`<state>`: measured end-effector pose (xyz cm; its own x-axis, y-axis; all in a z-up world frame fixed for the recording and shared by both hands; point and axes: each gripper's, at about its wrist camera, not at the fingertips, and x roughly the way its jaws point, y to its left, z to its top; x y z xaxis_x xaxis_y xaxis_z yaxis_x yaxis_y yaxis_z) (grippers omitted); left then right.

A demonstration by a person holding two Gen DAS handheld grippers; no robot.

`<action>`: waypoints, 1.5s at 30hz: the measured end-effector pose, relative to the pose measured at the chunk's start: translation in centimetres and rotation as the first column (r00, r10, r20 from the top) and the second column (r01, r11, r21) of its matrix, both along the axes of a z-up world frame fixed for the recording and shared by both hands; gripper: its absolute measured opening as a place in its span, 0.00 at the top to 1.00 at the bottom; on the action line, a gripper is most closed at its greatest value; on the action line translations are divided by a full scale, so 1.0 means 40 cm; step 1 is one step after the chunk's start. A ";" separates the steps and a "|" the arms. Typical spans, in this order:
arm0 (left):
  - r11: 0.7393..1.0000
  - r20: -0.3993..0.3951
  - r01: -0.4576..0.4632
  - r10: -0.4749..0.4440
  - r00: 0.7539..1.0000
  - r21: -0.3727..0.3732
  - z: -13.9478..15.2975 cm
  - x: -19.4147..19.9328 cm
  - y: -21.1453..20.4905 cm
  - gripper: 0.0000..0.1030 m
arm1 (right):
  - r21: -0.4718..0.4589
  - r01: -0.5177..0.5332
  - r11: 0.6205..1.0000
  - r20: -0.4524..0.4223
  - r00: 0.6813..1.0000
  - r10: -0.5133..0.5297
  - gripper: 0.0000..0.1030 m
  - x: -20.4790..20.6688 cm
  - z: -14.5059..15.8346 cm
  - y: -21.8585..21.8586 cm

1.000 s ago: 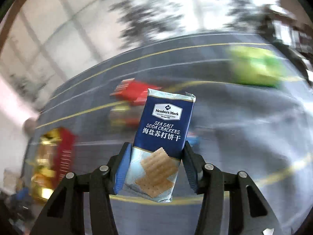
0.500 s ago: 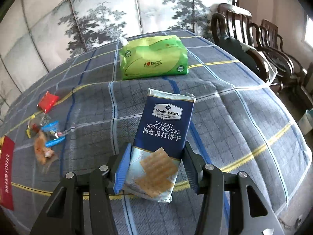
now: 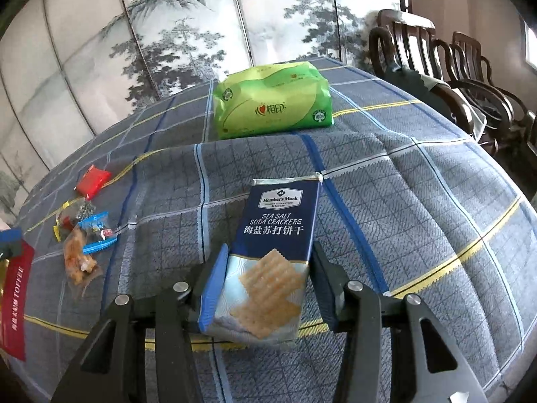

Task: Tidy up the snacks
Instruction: 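Grasp the yellow-ended clear snack bag with the left gripper while the right holds the crackers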

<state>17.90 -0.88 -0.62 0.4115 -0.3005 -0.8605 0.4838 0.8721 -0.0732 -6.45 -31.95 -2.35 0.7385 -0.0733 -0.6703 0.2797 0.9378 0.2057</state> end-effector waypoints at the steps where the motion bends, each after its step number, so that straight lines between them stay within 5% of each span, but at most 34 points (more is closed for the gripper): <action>1: 1.000 -0.011 0.011 -0.011 1.000 0.006 -0.008 0.017 -0.004 0.41 | 0.006 0.001 1.000 0.004 1.000 -0.001 0.56 -0.063 -0.013 -0.057; 3: 0.999 -0.005 0.017 -0.017 1.000 0.045 -0.029 0.051 -0.011 0.41 | 0.012 -0.001 1.000 0.007 1.000 0.001 0.56 -0.091 0.015 -0.189; 6: 0.995 -0.020 0.073 -0.072 0.997 0.071 -0.055 0.081 -0.019 0.41 | 0.020 -0.003 1.000 0.010 1.000 0.003 0.55 -0.080 0.019 -0.239; 13: 0.966 0.013 0.191 -0.196 0.980 0.176 -0.095 0.106 -0.049 0.41 | 0.035 -0.003 0.999 0.016 1.000 0.003 0.55 0.099 0.016 0.104; 18: 0.953 0.040 0.227 -0.239 0.970 0.202 -0.099 0.122 -0.065 0.41 | 0.038 -0.004 0.999 0.015 1.000 0.004 0.55 0.197 0.018 0.188; 19: 0.952 0.026 0.238 -0.248 0.968 0.194 -0.106 0.125 -0.063 0.41 | 0.038 -0.005 0.999 0.015 1.000 0.004 0.55 0.202 0.017 0.196; 22: 0.955 -0.038 0.246 -0.243 0.969 0.167 -0.122 0.136 -0.060 0.63 | 0.040 -0.003 0.999 0.016 1.000 0.003 0.54 0.228 0.029 0.239; 25: 0.975 -0.108 0.222 -0.222 0.969 -0.013 -0.110 0.154 -0.018 0.78 | 0.041 -0.005 0.999 0.017 1.000 0.005 0.54 0.240 0.026 0.265; 26: 0.980 -0.132 0.195 -0.200 0.971 -0.049 -0.112 0.162 -0.003 0.97 | 0.043 -0.005 0.999 0.017 1.000 0.004 0.54 0.246 0.024 0.277; 33: 0.998 -0.097 0.057 -0.060 0.994 -0.028 -0.102 0.138 0.015 0.99 | 0.048 -0.006 0.999 0.019 1.000 0.005 0.54 0.255 0.023 0.304; 45: 0.967 -0.063 -0.146 0.135 0.989 -0.211 -0.017 -0.099 0.062 0.99 | 0.039 -0.005 0.999 0.012 1.000 0.004 0.54 0.314 0.015 0.420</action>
<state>13.94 1.62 -1.29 0.4230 -0.4219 -0.8019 0.3489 0.8926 -0.2856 6.10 -15.16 -1.74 0.7467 -0.0440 -0.6637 0.2727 0.9304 0.2451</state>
